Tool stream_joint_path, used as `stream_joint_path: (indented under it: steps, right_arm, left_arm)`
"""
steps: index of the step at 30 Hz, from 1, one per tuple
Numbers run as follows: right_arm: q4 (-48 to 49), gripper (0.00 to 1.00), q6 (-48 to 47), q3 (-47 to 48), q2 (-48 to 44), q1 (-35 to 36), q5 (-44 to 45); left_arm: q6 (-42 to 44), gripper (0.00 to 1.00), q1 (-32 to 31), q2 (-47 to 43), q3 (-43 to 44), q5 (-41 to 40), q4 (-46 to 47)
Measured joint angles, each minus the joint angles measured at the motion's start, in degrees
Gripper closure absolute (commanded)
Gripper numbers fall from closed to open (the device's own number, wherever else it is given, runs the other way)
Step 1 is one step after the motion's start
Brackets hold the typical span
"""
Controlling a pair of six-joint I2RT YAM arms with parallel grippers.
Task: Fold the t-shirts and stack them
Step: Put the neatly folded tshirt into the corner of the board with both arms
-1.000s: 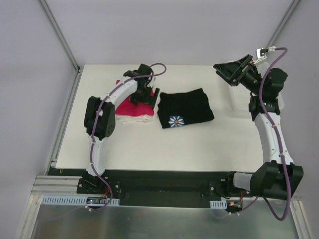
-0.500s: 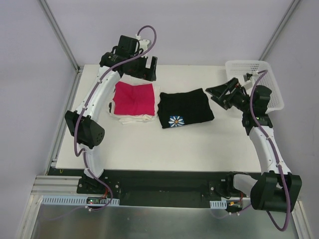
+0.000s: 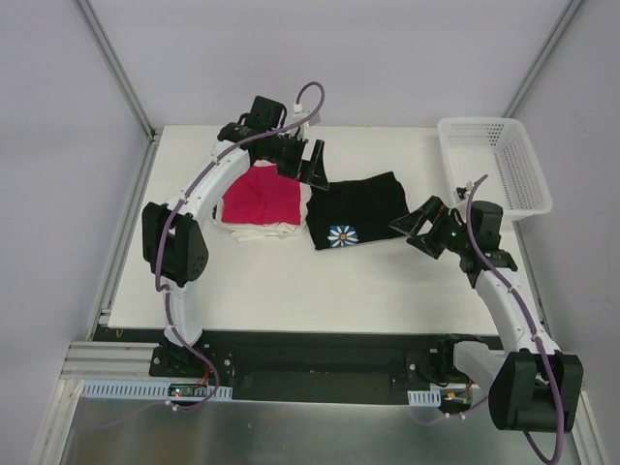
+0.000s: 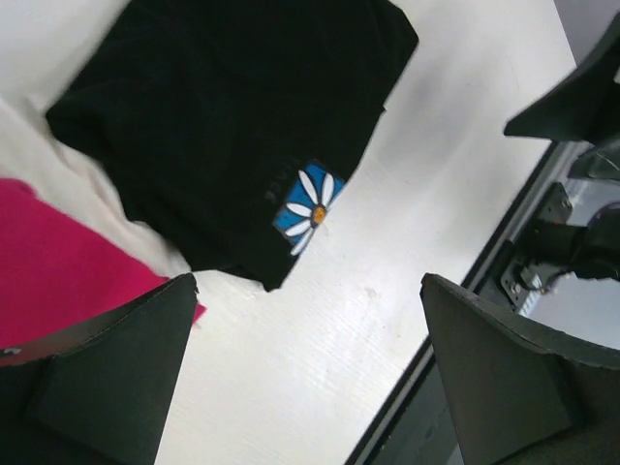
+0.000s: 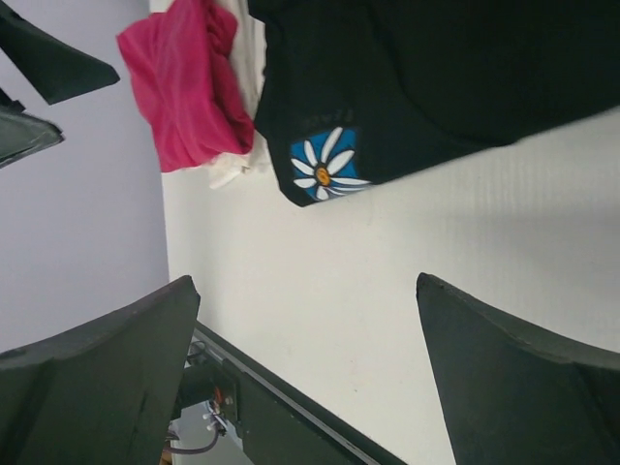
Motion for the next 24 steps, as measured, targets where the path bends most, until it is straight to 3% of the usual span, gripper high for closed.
stream_joint_path:
  steps: [5,11,16,24]
  right_arm:
    - [-1.73,0.03,-2.29,-1.64,0.92,0.0,2.71]
    - [-0.7,0.03,-3.32,-0.17,7.98,-0.13,6.19]
    - [0.94,0.02,-3.45,4.55,13.77,-1.03,7.8]
    - [5.79,0.03,-1.9,10.21,19.28,-3.61,7.65]
  left_arm:
    - [-3.65,0.01,-4.17,-1.01,-9.01,2.56,6.51]
    - [-15.96,0.01,-9.84,-7.76,-33.29,2.64,21.64]
    - [-24.65,0.01,-10.19,-18.05,-46.8,-4.57,29.09]
    - [-32.76,0.01,-11.45,-32.15,-55.32,-21.05,36.92]
